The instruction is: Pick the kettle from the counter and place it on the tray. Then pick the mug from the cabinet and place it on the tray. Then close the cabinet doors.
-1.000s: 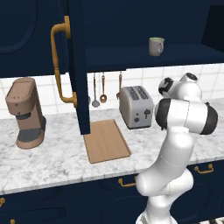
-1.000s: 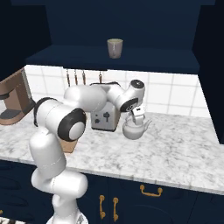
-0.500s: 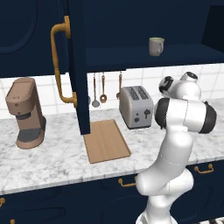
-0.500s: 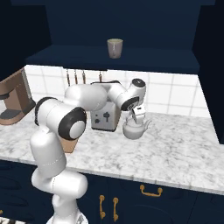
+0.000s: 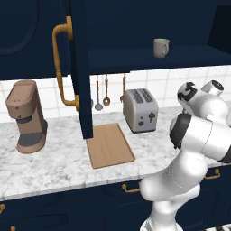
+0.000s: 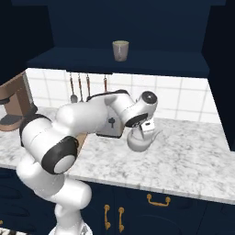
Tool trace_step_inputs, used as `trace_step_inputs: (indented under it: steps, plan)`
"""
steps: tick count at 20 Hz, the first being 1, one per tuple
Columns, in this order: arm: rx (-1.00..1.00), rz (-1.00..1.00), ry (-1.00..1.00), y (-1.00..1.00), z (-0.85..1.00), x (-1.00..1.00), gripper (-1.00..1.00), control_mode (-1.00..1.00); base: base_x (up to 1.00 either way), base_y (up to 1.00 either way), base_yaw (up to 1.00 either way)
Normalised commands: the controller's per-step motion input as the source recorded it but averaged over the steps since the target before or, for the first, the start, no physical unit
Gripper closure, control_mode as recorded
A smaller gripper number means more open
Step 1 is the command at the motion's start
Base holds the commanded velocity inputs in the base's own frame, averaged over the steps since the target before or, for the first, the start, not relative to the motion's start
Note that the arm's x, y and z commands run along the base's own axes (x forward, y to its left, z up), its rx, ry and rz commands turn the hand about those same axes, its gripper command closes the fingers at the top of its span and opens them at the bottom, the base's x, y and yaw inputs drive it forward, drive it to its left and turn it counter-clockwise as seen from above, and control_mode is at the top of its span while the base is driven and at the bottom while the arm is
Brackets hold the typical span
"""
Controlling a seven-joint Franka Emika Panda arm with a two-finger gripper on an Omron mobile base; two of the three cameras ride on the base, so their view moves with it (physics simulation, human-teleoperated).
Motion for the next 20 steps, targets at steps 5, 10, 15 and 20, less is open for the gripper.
trace_step_inputs:
  steps: [5, 10, 15, 20]
  plan:
    - [0.0, -0.05, -0.03, 0.02, 0.48, -0.75, 1.0, -1.0, 0.0, 0.0, 0.0]
    - [0.0, 0.0, 0.0, 0.26, 0.43, -0.6, 1.0, -1.0, 0.0, 0.0, 0.0]
    - [-0.01, 0.0, 0.0, 0.52, 0.3, -0.44, 1.0, -1.0, 0.0, 0.0, 0.0]
    - [-0.02, 0.02, 0.0, 0.71, 0.18, -0.32, 1.0, -1.0, 0.0, 0.0, 0.0]
